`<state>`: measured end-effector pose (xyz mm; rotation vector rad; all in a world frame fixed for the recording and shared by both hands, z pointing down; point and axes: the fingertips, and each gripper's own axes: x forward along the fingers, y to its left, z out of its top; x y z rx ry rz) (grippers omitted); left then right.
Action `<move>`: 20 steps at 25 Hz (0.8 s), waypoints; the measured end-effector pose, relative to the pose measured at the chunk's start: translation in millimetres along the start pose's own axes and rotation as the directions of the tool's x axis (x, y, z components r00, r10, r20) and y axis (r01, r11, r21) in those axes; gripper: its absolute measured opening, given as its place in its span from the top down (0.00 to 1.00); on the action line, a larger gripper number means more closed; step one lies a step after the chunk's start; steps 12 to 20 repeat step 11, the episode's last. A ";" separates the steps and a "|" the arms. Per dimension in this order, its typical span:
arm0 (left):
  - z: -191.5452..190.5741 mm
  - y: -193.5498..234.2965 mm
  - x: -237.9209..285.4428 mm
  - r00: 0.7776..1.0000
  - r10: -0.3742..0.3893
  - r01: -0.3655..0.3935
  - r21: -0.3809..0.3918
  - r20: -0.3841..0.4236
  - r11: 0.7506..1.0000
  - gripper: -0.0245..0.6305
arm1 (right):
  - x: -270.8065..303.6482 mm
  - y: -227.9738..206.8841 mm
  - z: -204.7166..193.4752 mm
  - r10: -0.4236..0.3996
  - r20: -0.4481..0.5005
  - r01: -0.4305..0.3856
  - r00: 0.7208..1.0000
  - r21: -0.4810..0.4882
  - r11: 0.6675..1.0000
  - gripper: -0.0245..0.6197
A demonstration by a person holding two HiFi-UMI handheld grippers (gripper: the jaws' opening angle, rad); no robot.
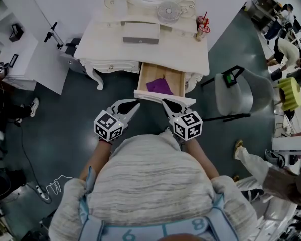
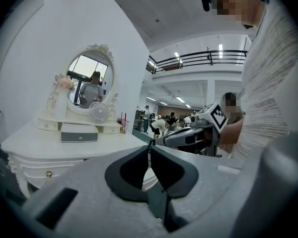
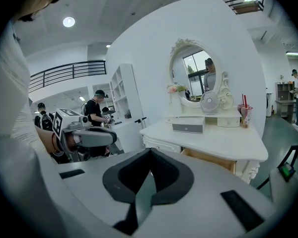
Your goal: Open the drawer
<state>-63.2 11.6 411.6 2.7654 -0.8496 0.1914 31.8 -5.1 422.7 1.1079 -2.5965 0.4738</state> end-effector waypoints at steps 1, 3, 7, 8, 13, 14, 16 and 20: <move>-0.5 0.3 -1.3 1.000 0.002 -0.002 -0.003 0.002 1.000 0.92 | 0.7 1.1 -0.1 0.002 -0.001 -0.002 1.000 -0.002 1.000 0.95; -1.0 1.2 -3.7 1.000 0.008 -0.008 -0.007 0.004 1.000 0.92 | 1.2 3.1 -0.5 0.004 -0.004 -0.004 1.000 -0.004 1.000 0.95; -0.6 2.7 -7.1 1.000 0.021 -0.021 -0.010 0.012 1.000 0.92 | 0.8 6.9 -2.7 0.012 -0.011 -0.012 1.000 -0.006 1.000 0.95; -0.9 2.8 -7.5 1.000 0.022 -0.022 -0.010 0.013 1.000 0.92 | 1.1 7.5 -3.9 0.013 -0.013 -0.013 1.000 -0.007 1.000 0.95; -2.9 2.6 -8.2 1.000 0.024 -0.023 -0.011 0.015 1.000 0.92 | 2.1 9.0 -7.8 0.016 -0.018 -0.016 1.000 -0.006 1.000 0.95; -2.9 2.6 -8.2 1.000 0.024 -0.023 -0.011 0.015 1.000 0.92 | 2.1 9.0 -7.8 0.016 -0.018 -0.016 1.000 -0.006 1.000 0.95; -2.9 2.6 -8.2 1.000 0.024 -0.023 -0.011 0.015 1.000 0.92 | 2.1 9.0 -7.8 0.016 -0.018 -0.016 1.000 -0.006 1.000 0.95; -2.9 2.6 -8.2 1.000 0.024 -0.023 -0.011 0.015 1.000 0.92 | 2.1 9.0 -7.8 0.016 -0.018 -0.016 1.000 -0.006 1.000 0.95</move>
